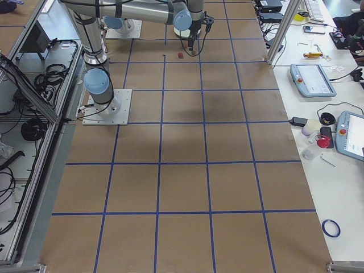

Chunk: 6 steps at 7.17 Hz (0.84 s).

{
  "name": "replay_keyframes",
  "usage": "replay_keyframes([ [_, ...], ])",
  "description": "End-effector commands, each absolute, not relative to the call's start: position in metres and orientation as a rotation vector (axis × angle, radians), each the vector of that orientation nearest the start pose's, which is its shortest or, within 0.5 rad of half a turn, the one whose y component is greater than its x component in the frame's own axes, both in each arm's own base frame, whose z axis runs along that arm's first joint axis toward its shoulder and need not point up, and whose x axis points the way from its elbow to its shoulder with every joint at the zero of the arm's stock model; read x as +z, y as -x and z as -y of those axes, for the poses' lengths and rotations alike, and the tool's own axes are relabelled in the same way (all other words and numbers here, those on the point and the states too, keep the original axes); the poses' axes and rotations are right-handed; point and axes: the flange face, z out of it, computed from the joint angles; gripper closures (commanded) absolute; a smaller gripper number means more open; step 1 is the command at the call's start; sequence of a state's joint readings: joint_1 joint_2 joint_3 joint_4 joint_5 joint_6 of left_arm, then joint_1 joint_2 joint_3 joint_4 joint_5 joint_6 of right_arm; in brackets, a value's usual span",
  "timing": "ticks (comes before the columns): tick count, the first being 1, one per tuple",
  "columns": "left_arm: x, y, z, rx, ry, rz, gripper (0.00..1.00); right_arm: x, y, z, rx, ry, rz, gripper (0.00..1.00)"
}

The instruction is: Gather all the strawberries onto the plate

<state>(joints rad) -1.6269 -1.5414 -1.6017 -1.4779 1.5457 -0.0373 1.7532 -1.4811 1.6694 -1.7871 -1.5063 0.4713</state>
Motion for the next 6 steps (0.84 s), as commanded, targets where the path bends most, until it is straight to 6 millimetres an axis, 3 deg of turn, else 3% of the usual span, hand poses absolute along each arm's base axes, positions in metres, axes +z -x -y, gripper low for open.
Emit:
replay_keyframes([
  [1,0.486,0.165,0.478,-0.107,-0.031,-3.168,0.00,0.506,-0.189,0.493,0.016,-0.507,-3.107,0.00],
  [2,0.490,0.166,0.478,-0.122,-0.036,-3.169,0.00,0.514,-0.170,0.499,0.018,-0.536,-3.156,0.00],
  [3,0.487,0.166,0.479,-0.112,-0.028,-3.169,0.00,0.515,-0.158,0.501,0.027,-0.397,-3.176,0.00],
  [4,0.486,0.165,0.479,-0.110,-0.031,-3.168,0.00,0.515,-0.155,0.499,0.054,-0.214,-3.198,0.00],
  [6,0.487,0.165,0.479,-0.112,-0.028,-3.168,0.00,0.515,-0.155,0.513,0.011,-0.200,-3.186,0.00],
])
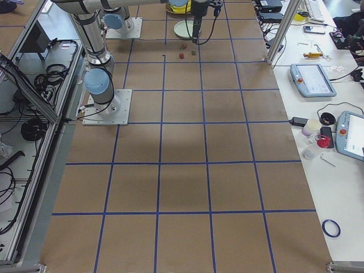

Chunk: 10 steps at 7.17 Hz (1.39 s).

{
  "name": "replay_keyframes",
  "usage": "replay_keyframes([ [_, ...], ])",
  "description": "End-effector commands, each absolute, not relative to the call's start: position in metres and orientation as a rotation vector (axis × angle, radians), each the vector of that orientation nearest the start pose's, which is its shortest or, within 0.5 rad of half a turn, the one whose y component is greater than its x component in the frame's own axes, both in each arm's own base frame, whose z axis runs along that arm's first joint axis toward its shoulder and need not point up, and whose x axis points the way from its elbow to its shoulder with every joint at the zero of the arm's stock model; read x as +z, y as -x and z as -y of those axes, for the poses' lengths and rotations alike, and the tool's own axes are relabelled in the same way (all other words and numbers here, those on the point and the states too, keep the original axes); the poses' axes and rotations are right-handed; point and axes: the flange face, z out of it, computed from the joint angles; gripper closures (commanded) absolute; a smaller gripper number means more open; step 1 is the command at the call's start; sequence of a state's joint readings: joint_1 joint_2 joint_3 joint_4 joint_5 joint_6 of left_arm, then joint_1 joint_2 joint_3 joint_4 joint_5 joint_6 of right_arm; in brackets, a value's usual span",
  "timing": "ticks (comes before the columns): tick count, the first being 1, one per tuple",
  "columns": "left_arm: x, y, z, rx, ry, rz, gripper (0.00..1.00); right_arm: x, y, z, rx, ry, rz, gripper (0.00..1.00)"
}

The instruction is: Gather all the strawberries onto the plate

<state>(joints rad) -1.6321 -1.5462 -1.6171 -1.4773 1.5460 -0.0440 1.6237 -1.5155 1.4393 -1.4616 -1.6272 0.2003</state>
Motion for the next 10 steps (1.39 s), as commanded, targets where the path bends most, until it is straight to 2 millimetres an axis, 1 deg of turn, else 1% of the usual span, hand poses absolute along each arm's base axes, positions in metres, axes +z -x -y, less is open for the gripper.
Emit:
replay_keyframes([
  [1,0.488,0.165,0.479,-0.117,-0.033,-3.168,0.00,0.514,-0.158,0.523,-0.056,-0.192,-3.178,0.00],
  [2,0.487,0.165,0.478,-0.112,-0.033,-3.168,0.00,0.514,-0.157,0.525,-0.062,-0.192,-3.179,0.00],
  [4,0.488,0.166,0.478,-0.117,-0.035,-3.168,0.00,0.505,-0.163,0.520,-0.024,-0.143,-3.191,0.00],
  [5,0.490,0.165,0.478,-0.122,-0.033,-3.168,0.00,0.505,-0.165,0.520,-0.029,-0.079,-3.187,0.00],
  [6,0.490,0.165,0.478,-0.122,-0.033,-3.168,0.00,0.506,-0.164,0.517,0.003,-0.078,-3.186,0.00],
  [7,0.490,0.165,0.478,-0.122,-0.036,-3.168,0.00,0.509,-0.162,0.520,-0.018,-0.088,-3.181,0.00],
  [8,0.490,0.166,0.478,-0.122,-0.036,-3.168,0.00,0.507,-0.162,0.518,-0.009,-0.078,-3.183,0.00],
  [9,0.491,0.166,0.478,-0.124,-0.038,-3.168,0.00,0.510,-0.164,0.515,-0.020,-0.032,-3.182,0.00],
  [10,0.490,0.165,0.478,-0.122,-0.036,-3.168,0.00,0.511,-0.165,0.514,-0.022,0.081,-3.178,0.01],
])
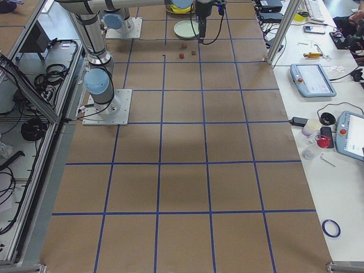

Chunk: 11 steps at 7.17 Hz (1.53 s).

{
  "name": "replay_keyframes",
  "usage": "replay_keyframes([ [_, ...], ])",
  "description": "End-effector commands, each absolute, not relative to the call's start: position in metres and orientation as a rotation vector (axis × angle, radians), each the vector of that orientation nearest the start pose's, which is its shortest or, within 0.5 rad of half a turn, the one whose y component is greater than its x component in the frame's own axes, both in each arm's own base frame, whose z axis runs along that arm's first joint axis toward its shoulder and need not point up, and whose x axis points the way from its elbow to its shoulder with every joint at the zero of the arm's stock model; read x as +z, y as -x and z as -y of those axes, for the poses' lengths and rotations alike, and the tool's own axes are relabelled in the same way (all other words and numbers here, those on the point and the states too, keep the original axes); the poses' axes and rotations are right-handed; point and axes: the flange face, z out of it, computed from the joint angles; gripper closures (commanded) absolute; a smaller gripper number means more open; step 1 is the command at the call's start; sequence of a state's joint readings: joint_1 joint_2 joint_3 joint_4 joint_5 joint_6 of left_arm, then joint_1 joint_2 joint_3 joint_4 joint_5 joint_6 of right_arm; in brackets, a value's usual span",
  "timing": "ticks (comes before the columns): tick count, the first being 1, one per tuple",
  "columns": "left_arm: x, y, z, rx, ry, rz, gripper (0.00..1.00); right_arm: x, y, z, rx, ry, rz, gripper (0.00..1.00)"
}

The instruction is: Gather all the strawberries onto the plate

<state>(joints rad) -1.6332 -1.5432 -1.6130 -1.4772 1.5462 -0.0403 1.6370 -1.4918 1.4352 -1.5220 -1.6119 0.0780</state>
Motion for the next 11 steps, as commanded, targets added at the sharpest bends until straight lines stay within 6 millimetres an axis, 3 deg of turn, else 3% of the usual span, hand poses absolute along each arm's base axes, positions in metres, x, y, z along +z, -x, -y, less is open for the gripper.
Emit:
replay_keyframes([
  [1,0.491,0.165,0.479,-0.124,-0.033,-3.168,0.00,0.515,-0.175,0.517,-0.071,0.148,-3.083,0.01],
  [2,0.491,0.165,0.479,-0.127,-0.036,-3.167,0.00,0.512,-0.180,0.518,-0.089,0.278,-3.025,0.00],
  [4,0.489,0.165,0.478,-0.119,-0.036,-3.168,0.00,0.506,-0.176,0.519,-0.078,0.319,-3.037,0.00],
  [5,0.489,0.165,0.478,-0.119,-0.036,-3.168,0.00,0.504,-0.172,0.519,-0.069,0.289,-3.084,0.06],
  [7,0.488,0.165,0.478,-0.117,-0.035,-3.168,0.00,0.503,-0.170,0.517,-0.043,0.052,-3.104,0.00],
  [10,0.482,0.166,0.480,-0.100,-0.035,-3.166,0.00,0.503,-0.170,0.517,-0.040,0.051,-3.106,0.00],
  [11,0.470,0.165,0.484,-0.073,-0.024,-3.138,0.00,0.503,-0.169,0.517,-0.041,0.046,-3.109,0.00],
])
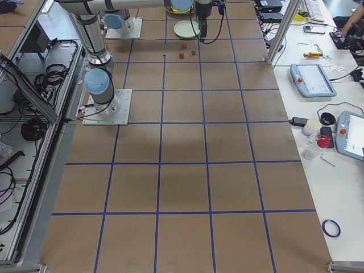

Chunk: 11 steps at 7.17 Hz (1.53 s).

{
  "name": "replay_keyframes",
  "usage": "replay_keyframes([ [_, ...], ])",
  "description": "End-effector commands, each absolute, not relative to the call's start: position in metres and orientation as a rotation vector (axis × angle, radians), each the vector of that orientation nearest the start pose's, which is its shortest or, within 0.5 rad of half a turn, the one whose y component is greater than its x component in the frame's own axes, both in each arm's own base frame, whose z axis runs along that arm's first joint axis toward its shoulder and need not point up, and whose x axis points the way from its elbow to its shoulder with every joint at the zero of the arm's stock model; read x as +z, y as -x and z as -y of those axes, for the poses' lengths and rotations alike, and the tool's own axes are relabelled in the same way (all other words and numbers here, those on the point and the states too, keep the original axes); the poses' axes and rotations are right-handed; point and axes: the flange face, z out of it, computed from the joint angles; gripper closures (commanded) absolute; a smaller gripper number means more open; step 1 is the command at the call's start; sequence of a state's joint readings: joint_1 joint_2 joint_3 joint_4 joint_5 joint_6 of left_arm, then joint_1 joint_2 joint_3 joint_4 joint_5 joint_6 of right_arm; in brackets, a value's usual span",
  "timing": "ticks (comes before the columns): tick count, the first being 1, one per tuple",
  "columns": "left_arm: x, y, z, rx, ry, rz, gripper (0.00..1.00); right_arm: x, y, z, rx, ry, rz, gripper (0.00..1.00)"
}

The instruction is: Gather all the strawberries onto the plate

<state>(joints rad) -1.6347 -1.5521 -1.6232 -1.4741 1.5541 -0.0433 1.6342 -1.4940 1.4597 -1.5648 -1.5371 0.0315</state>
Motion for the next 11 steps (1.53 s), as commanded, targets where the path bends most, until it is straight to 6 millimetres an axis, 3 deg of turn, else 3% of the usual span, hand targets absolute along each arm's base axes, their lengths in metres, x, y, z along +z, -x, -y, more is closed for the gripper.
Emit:
replay_keyframes([
  [1,0.447,0.161,0.484,-0.023,-0.035,-3.078,0.01,0.503,-0.166,0.518,-0.043,0.043,-3.138,0.00],
  [3,0.397,0.177,0.494,-0.106,-0.047,-3.092,0.00,0.503,-0.167,0.517,-0.043,0.036,-3.138,0.00],
  [5,0.342,0.196,0.493,-0.029,0.014,-3.168,0.01,0.503,-0.168,0.517,-0.043,0.034,-3.134,0.00],
  [7,0.273,0.223,0.473,0.058,-0.074,-3.148,0.05,0.503,-0.167,0.517,-0.043,0.031,-3.138,0.00],
  [8,0.239,0.226,0.462,0.058,-0.089,-3.148,0.05,0.503,-0.167,0.517,-0.043,0.031,-3.137,0.00],
  [9,0.216,0.226,0.460,0.067,-0.089,-3.145,0.05,0.503,-0.168,0.517,-0.043,0.031,-3.134,0.00],
  [11,0.191,0.228,0.462,0.138,-0.093,-3.135,0.12,0.503,-0.168,0.517,-0.043,0.031,-3.132,0.00],
])
